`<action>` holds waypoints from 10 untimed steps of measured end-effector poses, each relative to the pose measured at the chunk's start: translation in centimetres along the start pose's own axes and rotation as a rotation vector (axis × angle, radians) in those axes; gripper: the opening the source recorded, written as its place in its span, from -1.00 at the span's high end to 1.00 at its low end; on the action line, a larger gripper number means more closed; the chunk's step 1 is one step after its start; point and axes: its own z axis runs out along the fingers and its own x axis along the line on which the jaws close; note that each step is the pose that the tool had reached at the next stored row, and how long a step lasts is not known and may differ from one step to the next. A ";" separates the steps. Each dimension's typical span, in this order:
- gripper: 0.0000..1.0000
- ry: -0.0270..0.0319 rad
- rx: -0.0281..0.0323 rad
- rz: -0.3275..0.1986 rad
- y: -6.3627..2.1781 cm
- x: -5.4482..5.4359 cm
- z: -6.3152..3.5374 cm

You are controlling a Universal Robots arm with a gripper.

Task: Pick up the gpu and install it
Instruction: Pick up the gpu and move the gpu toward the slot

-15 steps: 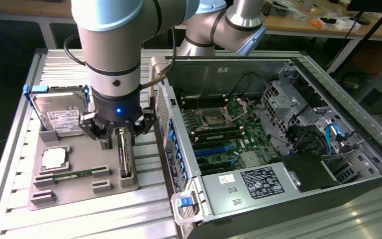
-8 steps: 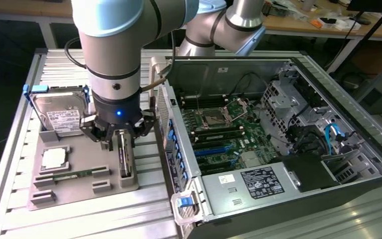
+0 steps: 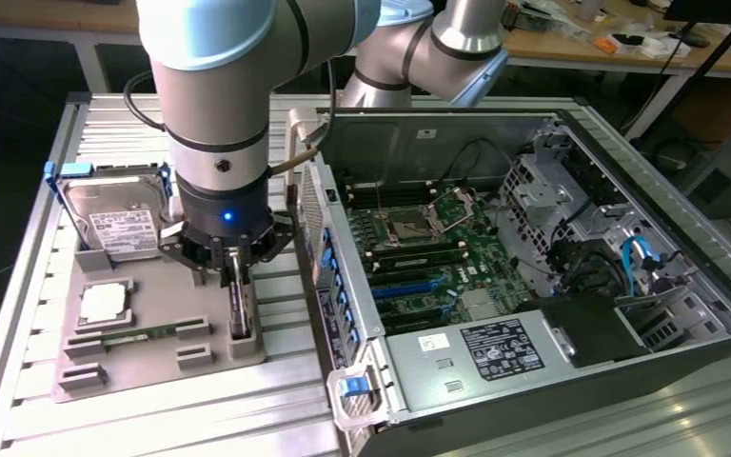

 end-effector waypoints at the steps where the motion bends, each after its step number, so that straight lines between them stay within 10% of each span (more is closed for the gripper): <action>1: 0.46 0.0000 0.0000 0.000 0.00 0.0 0.00; 10: 0.46 0.0000 0.0011 0.000 0.03 0.0 -0.64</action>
